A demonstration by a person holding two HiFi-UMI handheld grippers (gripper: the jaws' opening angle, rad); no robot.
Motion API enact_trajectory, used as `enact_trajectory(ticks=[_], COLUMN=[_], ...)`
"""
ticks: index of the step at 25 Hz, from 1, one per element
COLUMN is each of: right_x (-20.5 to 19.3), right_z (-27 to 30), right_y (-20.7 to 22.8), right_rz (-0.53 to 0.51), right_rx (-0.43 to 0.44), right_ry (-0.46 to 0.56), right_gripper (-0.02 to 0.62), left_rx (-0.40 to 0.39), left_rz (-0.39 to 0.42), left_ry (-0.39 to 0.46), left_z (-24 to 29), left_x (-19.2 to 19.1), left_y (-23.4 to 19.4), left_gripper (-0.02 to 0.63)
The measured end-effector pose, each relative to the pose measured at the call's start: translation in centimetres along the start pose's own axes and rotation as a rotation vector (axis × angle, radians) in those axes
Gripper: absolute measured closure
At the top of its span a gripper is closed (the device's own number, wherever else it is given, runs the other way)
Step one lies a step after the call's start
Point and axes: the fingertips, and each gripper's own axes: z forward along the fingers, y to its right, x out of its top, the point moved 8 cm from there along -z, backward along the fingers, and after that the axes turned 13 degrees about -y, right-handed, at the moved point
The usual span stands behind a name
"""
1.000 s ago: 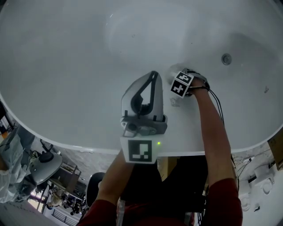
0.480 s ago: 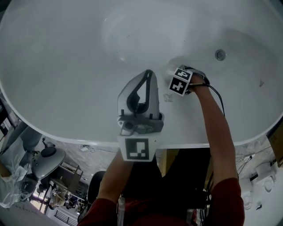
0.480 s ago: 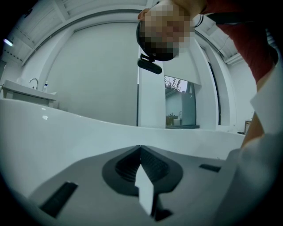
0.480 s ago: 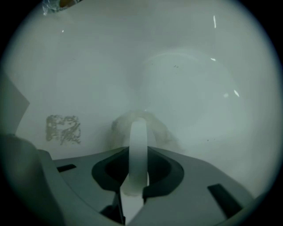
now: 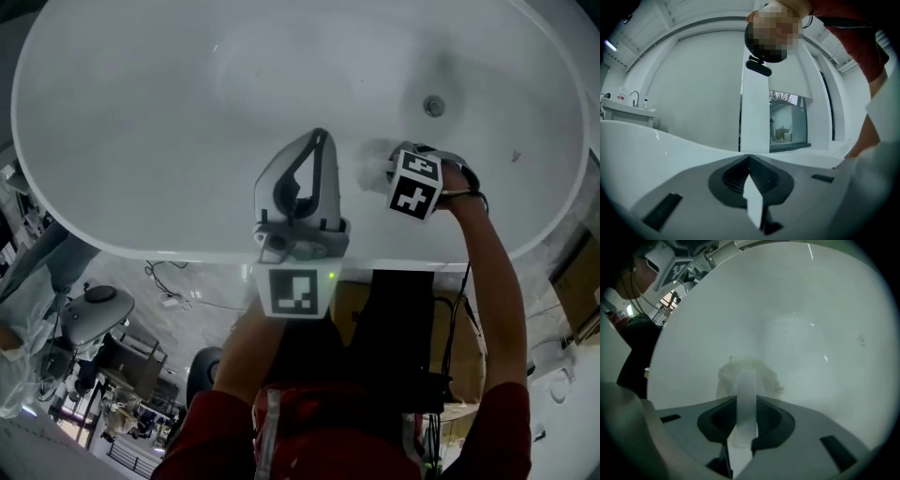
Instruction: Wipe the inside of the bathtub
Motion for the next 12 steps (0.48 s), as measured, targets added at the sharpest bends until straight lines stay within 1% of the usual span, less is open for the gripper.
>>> enact_trajectory(ticks=[2, 5, 8, 10, 12], right_x=[-1.7, -3.8, -6.1, -6.9, -6.9], right_z=[-2.3, -5.6, -7.7, -7.9, -7.0], right_y=[-2.2, -5.1, -8.0, -9.6, -10.4], right_rz=[-0.031, -0.049, -0.063, -0.068, -0.060], right_rx=[0.017, 0.056, 0.109, 0.170, 0.247], right_ry=[-0.010, 0.020, 0.045, 0.052, 0.058], right_gripper=[0.505, 0.505, 0.505, 0.505, 0.505], left_rx=[0.002, 0.002, 0.003, 0.002, -0.001], left_rz=[-0.006, -0.009, -0.017, -0.024, -0.028], left_ry=[-0.010, -0.016, -0.023, -0.022, -0.023], left_z=[-0.8, -1.8, -2.8, -3.2, -3.2], left_x=[0.7, 1.8, 2.6, 3.0, 2.9], left_y=[1.3, 3.2, 5.7, 6.9, 7.1], left_gripper=[0.592, 0.592, 0.592, 0.592, 0.592])
